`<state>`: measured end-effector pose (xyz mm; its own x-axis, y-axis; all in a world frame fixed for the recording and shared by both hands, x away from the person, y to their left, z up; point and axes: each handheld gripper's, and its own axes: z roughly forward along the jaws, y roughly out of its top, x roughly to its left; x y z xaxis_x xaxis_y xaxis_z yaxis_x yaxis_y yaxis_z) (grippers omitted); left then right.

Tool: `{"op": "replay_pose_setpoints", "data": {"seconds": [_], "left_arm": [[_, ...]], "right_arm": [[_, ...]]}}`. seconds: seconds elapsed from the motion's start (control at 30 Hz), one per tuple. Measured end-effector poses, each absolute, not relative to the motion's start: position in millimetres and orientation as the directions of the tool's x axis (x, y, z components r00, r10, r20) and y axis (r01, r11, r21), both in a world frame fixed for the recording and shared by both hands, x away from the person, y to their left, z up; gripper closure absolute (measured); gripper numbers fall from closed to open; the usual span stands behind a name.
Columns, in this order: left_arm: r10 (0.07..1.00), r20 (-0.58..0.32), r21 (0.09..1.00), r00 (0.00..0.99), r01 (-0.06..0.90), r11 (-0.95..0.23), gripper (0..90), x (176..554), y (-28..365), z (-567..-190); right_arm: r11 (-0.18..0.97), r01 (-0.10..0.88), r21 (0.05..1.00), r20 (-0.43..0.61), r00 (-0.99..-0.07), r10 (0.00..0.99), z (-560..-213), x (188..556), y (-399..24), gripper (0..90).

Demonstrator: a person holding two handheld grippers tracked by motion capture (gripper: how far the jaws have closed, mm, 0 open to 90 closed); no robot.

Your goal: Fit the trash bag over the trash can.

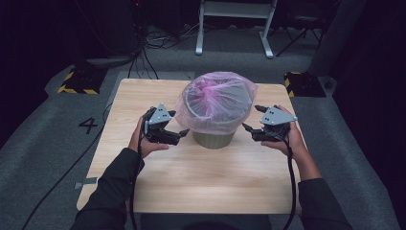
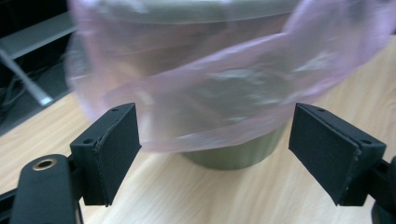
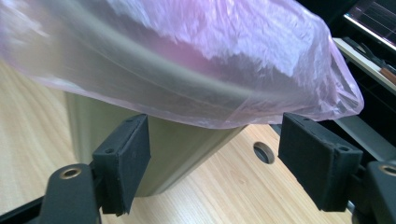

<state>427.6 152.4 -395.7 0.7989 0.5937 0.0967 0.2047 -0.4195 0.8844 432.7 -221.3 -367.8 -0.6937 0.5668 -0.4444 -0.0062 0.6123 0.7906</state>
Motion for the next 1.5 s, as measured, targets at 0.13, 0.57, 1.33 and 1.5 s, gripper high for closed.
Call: {"op": "replay_pose_setpoints", "data": {"seconds": [0.13, 0.57, 1.33, 1.5], "left_arm": [[0.59, 0.144, 0.868, 0.794, 0.185, -0.461, 25.1, 430, 139, -399], [0.572, 0.212, 0.868, 0.792, 0.115, -0.483, 88.7, 428, 136, -396], [0.557, 0.187, 0.884, 0.809, 0.109, -0.455, 88.4, 423, 146, -396], [0.554, 0.187, 0.9, 0.811, 0.084, -0.427, 87.2, 417, 148, -389]], "right_arm": [[0.613, 0.002, 0.79, -0.451, -0.675, 0.583, -371, 437, -221, 45.1], [0.589, -0.024, 0.808, -0.46, -0.65, 0.604, -375, 435, -230, 90.0], [0.565, -0.077, 0.821, -0.503, -0.567, 0.653, -385, 415, -225, 24.0], [0.639, -0.112, 0.761, -0.597, -0.509, 0.621, -383, 414, -211, 29.4]]}}
